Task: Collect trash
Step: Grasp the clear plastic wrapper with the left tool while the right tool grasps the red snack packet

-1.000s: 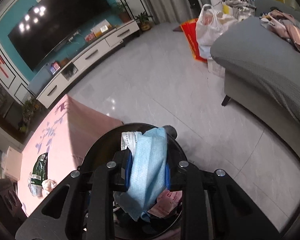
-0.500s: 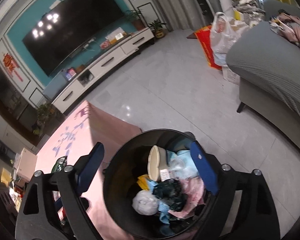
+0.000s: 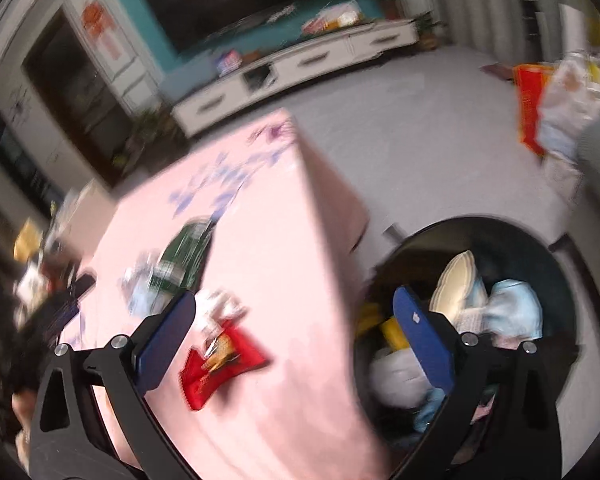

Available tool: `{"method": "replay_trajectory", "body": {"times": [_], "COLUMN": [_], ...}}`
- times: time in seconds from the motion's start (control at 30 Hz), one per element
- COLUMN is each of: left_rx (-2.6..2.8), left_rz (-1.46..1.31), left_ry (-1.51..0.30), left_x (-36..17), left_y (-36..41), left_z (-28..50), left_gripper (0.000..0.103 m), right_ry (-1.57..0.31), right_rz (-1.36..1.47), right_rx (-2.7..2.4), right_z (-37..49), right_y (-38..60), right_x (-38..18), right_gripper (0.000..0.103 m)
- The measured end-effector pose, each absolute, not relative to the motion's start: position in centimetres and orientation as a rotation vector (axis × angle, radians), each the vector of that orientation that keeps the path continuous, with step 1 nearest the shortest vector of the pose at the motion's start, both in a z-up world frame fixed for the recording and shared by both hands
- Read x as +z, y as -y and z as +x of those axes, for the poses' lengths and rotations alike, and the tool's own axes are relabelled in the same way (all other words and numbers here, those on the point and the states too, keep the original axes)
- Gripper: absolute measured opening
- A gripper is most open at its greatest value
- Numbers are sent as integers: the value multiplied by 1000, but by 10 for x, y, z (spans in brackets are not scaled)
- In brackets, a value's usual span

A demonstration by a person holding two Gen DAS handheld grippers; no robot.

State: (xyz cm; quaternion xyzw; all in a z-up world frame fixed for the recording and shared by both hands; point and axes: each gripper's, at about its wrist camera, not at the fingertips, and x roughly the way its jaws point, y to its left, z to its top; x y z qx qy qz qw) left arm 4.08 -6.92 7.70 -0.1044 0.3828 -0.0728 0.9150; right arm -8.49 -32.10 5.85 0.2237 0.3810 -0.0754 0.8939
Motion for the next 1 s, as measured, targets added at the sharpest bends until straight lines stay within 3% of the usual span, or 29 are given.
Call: {"method": "replay_trajectory", "body": {"times": [0.27, 0.37, 0.53, 0.67, 0.7, 0.8, 1.0], "left_rx": [-176, -200, -216, -245, -246, -225, -192], "left_rz": [-367, -395, -395, -446, -449, -434, -384], "left_ry": [-914, -947, -989, -983, -980, -959, -885], "left_x": [33, 20, 2, -1, -1, 2, 27], "left_y": [42, 47, 59, 58, 58, 58, 60], "left_z": [84, 88, 92, 93, 92, 89, 68], "left_gripper": [94, 84, 69, 35, 32, 24, 22], "right_ry": [-986, -1023, -1035, -1018, -1017, -1013, -1000], "right_rz": [309, 226, 166, 142, 143, 151, 169], "right_rx": [-46, -65, -84, -112, -112, -116, -105], "right_z": [-39, -34, -32, -33, -34, -34, -37], "right_y": [244, 229, 221, 223, 224, 227, 229], "right_x": [9, -5, -12, -12, -12, -12, -8], "right_gripper": [96, 90, 70, 51, 47, 40, 36]}}
